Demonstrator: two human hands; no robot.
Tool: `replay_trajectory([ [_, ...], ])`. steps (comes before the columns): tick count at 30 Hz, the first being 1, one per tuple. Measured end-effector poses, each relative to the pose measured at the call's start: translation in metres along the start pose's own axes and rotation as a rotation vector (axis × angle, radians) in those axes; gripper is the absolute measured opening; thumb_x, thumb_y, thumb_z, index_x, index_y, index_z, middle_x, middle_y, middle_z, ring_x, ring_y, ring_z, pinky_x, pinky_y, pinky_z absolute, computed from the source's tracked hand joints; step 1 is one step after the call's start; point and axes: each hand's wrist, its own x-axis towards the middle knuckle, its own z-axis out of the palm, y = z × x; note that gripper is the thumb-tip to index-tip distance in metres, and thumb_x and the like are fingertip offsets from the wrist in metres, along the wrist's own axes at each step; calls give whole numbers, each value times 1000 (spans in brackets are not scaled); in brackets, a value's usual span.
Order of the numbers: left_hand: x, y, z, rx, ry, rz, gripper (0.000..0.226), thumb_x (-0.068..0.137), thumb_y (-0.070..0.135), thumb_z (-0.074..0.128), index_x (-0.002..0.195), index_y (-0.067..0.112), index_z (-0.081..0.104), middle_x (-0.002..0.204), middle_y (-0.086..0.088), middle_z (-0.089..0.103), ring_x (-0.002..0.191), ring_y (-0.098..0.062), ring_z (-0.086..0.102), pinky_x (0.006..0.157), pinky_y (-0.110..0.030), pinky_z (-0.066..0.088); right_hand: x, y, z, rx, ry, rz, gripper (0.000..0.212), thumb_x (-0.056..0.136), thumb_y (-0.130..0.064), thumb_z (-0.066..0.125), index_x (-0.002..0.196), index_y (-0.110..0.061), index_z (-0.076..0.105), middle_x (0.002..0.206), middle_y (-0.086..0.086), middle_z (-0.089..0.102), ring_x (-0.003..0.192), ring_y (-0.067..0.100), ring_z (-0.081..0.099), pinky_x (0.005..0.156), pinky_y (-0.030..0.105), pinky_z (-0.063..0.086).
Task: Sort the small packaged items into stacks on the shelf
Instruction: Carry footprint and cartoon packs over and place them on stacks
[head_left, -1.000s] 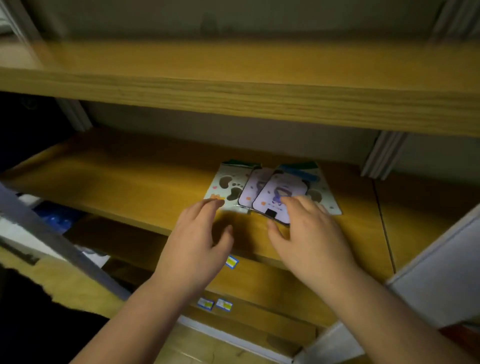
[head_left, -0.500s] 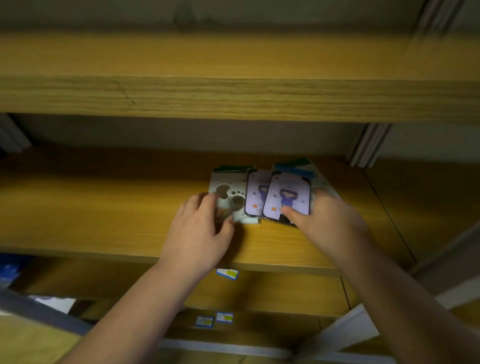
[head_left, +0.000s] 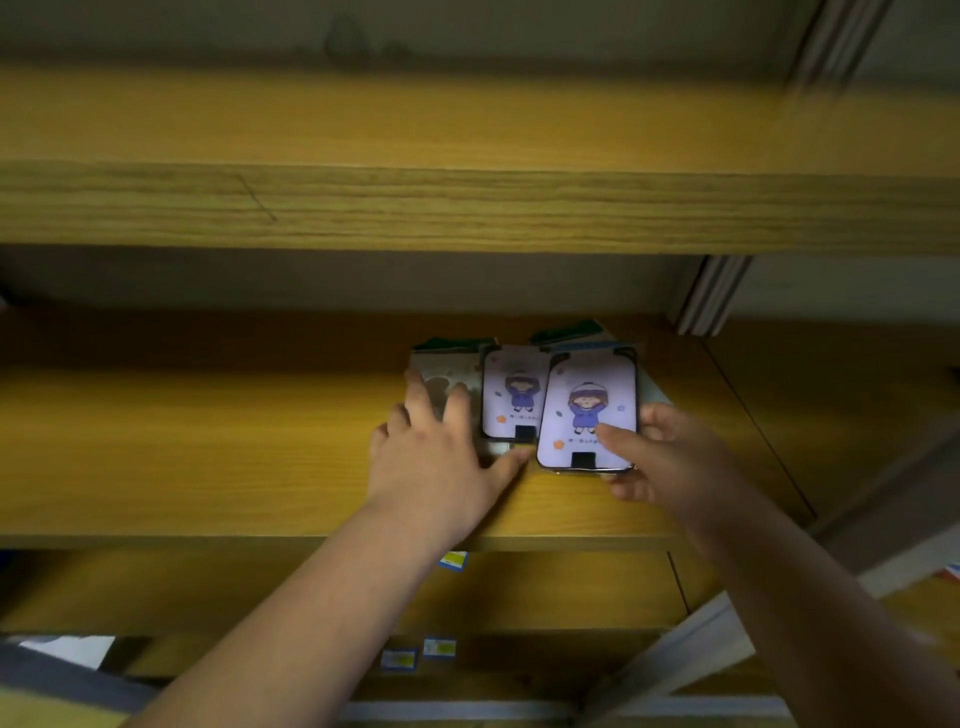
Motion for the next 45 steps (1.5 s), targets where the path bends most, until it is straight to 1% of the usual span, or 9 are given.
replay_trajectory([
  [4, 6, -6, 0, 95, -64, -36, 107, 69, 96, 18, 152, 28, 11, 164, -24, 1, 144, -45, 25, 111, -52, 31, -5, 4, -5, 116, 22, -15, 16, 89, -20, 69, 103, -19, 62, 98, 4, 73, 75, 18, 74, 56, 24, 56],
  [7, 9, -18, -5, 124, -116, -60, 113, 66, 98, 12, 153, 26, 6, 162, -26, 15, 144, -44, 26, 112, -52, 31, -9, 6, -9, 168, 24, -32, 17, 90, -19, 68, 105, -18, 63, 94, 2, 76, 80, 18, 75, 59, 27, 57],
  [11, 13, -25, -14, 100, -144, -58, 111, 67, 97, 16, 152, 25, 12, 153, -23, 39, 139, -40, 36, 107, -49, 39, -16, 5, -10, 195, 28, -54, 15, 91, -18, 67, 105, -19, 63, 89, -7, 77, 81, 16, 75, 56, 24, 56],
  [16, 16, -15, -17, 61, -198, -56, 116, 61, 101, 22, 152, 29, 14, 156, -22, 34, 142, -43, 30, 109, -54, 35, -22, 2, -4, 215, 31, -62, 18, 91, -15, 66, 109, -18, 63, 93, -5, 77, 83, 16, 75, 56, 24, 56],
  [22, 19, -17, -11, 52, -109, -49, 97, 72, 89, 38, 141, 21, 29, 138, -21, 50, 126, -38, 46, 100, -46, 43, -27, 2, -1, 205, 29, -51, 24, 90, -19, 68, 113, -18, 62, 101, 1, 76, 86, 17, 74, 58, 25, 55],
  [29, 36, -40, -19, -253, -101, -80, 118, 50, 79, 76, 145, 32, 25, 134, -13, 40, 127, -34, 44, 100, -43, 44, -29, 4, 3, 190, 9, -41, 29, 91, -19, 67, 120, -17, 61, 106, 0, 76, 91, 18, 74, 62, 29, 56],
  [35, 56, -64, -19, -628, -39, -131, 77, 80, 38, 80, 144, 16, 43, 128, -10, 62, 109, -28, 62, 83, -34, 51, -32, 3, -1, 160, 23, -19, 20, 90, -18, 68, 110, -16, 63, 96, -3, 77, 87, 17, 74, 61, 28, 58],
  [38, 56, -72, -17, -964, -36, -247, 55, 84, 25, 78, 131, 14, 53, 106, -4, 69, 87, -18, 66, 69, -30, 52, -37, 6, -5, 187, 31, -16, 16, 90, -17, 67, 106, -16, 66, 94, -1, 78, 86, 18, 75, 60, 27, 59],
  [45, 36, -79, -25, -1444, 21, -371, 40, 93, 12, 66, 127, 25, 50, 106, 1, 64, 92, -24, 68, 59, -35, 57, -48, 14, -10, 287, 128, -18, 12, 97, -21, 58, 102, -16, 67, 90, 2, 78, 71, 18, 73, 53, 25, 56],
])
